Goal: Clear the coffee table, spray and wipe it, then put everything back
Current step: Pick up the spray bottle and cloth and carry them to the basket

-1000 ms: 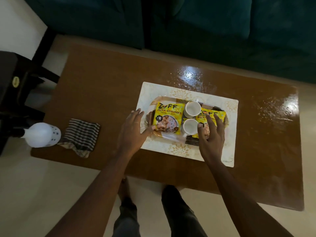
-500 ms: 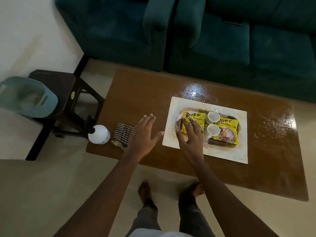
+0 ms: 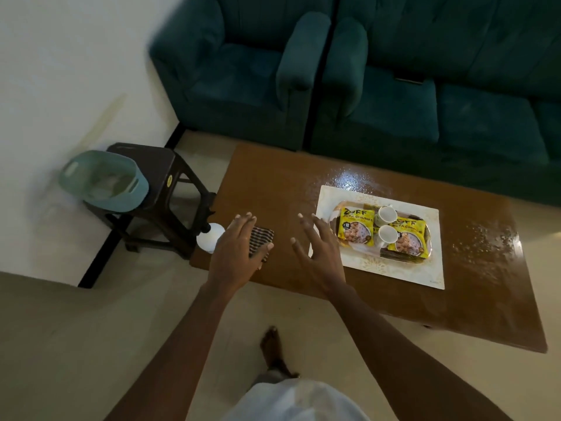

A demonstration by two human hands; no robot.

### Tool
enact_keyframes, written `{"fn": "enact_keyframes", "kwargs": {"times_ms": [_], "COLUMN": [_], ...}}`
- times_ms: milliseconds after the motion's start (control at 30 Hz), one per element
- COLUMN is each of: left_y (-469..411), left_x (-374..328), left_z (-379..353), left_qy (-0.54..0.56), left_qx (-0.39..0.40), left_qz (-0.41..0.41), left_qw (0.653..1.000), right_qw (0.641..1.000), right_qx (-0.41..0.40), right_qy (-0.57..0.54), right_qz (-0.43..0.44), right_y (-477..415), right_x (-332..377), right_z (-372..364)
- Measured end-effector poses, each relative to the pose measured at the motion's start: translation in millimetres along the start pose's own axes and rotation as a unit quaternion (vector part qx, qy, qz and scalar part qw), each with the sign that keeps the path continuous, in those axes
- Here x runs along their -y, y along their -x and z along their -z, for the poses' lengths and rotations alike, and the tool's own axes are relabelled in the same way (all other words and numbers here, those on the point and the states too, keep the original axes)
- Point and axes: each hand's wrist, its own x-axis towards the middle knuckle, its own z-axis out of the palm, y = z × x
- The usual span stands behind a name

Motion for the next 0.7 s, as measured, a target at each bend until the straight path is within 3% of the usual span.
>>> {"fn": "enact_keyframes", "kwargs": {"times_ms": [300,700], "left_y": [43.0,30.8], "left_x": [2.5,94.2], "left_z": [51.3,95.6], "left_qy": [-0.01,-0.031], "left_qx": [-0.053,-0.035], "left_qz": [-0.011,-0.027], "left_qw": [0.998,0.999], "right_qw": [0.998,0.999], "right_qx": [0.028,0.028], "right_qy": [-0.004,0.022], "right_qz": [0.052,0.034], "right_y": [15.2,-0.1], "right_x": [42.1,85.4], "right_z": [-4.7,-70.4]}}
